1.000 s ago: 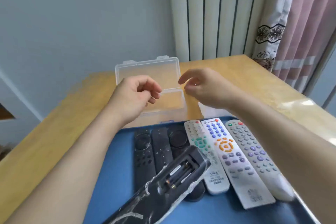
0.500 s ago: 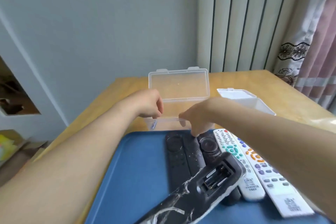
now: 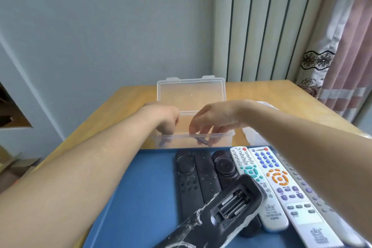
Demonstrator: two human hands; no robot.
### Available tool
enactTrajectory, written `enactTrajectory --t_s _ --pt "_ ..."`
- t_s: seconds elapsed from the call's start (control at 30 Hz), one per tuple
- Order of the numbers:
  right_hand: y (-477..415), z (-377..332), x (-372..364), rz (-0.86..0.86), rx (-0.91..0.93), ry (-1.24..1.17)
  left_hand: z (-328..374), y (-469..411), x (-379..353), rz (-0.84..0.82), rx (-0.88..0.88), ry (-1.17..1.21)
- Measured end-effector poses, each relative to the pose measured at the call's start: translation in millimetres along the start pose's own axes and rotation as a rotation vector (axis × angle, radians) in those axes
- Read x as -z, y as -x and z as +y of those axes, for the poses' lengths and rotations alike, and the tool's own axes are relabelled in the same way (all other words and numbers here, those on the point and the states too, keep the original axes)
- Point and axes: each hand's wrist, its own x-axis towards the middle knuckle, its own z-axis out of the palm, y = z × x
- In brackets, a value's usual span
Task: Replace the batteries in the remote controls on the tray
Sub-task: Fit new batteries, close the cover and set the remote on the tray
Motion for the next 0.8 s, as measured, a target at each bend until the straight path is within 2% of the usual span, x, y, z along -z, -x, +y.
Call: enactTrajectory --t_s 0.1,0.2,0.27,0.33,0.43,0.53,0.63,0.7,0.8 --pt "0.6 8.7 -0.2 0.102 0.067 -0.067 -7.9 12.6 -2.6 0.124 0.022 0.574" --pt "4.3 14.1 -8.2 0.381 0.184 -0.216 -5.2 37.1 -5.7 0.277 0.032 1.204" --pt "16.6 10.9 -16.2 0.547 0.254 -0.471 -1.2 58.7 -8.5 0.314 0.021 1.583" --pt "34.3 8.6 -26.7 0.52 0.284 -0.807 9.8 78.5 -13.2 0.335 -0.001 1.826" --pt "65.9 7.8 -45.8 0.336 0.327 -1.089 38.3 105.6 -22.9 0.46 -0.103 1.846" --pt "91.1 10.3 -59.7 0.229 0.404 -1.192 64.0 127.9 -27.4 0.489 -0.276 1.738" --pt "112.6 13.7 -79.1 0.21 0.431 -1.208 75.4 143.0 -35.1 0.549 -0.333 1.637" --pt "123.0 17.3 -94.3 0.279 0.429 -1.124 82.0 151.7 -44.0 0.642 -0.32 1.575" --pt "126.4 24.0 -111.4 0.577 0.416 -0.775 86.6 155.4 -60.0 0.709 -0.237 1.601"
